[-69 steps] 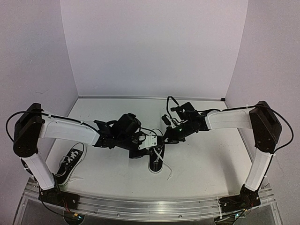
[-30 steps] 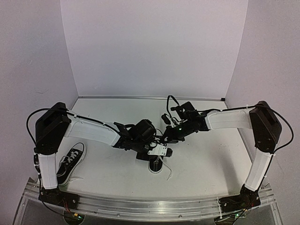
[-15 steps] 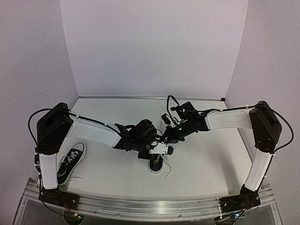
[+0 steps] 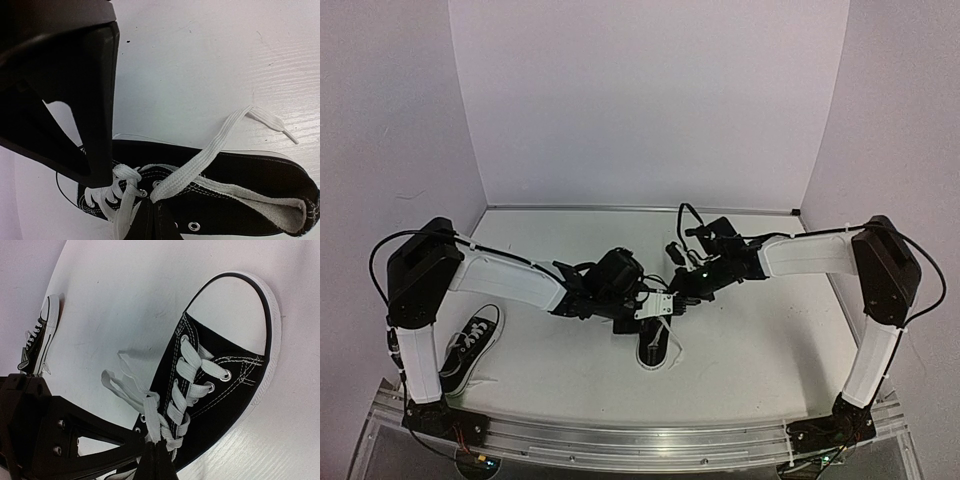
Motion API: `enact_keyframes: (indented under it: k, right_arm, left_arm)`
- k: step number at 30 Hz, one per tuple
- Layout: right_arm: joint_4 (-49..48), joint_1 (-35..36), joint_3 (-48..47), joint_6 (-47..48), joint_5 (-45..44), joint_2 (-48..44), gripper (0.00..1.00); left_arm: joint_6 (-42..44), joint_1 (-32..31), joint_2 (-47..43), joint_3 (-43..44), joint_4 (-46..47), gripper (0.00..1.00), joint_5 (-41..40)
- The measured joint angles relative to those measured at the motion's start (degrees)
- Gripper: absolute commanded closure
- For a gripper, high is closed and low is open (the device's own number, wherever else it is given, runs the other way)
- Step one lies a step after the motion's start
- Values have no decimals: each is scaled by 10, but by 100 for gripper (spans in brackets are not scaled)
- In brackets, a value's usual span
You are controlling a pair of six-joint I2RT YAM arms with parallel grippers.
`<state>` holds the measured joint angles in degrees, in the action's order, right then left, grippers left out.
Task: Tie the shoes
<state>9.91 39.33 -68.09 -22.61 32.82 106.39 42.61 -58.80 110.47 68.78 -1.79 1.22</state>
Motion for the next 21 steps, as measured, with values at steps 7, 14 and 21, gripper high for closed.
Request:
enact_keyframes:
  k: [7, 14, 21]
  right_arm:
    - [-7, -2, 0, -5, -3, 0, 100]
    - [-30, -4, 8, -19, -4, 0, 100]
    - [-44, 0, 40, -40, -1, -1, 100]
  left_arm:
    - [-20, 6, 0, -3, 9, 100, 7]
    - [-50, 8, 0, -22, 46, 100, 14]
    - [-107, 25, -5, -66, 133, 100, 6]
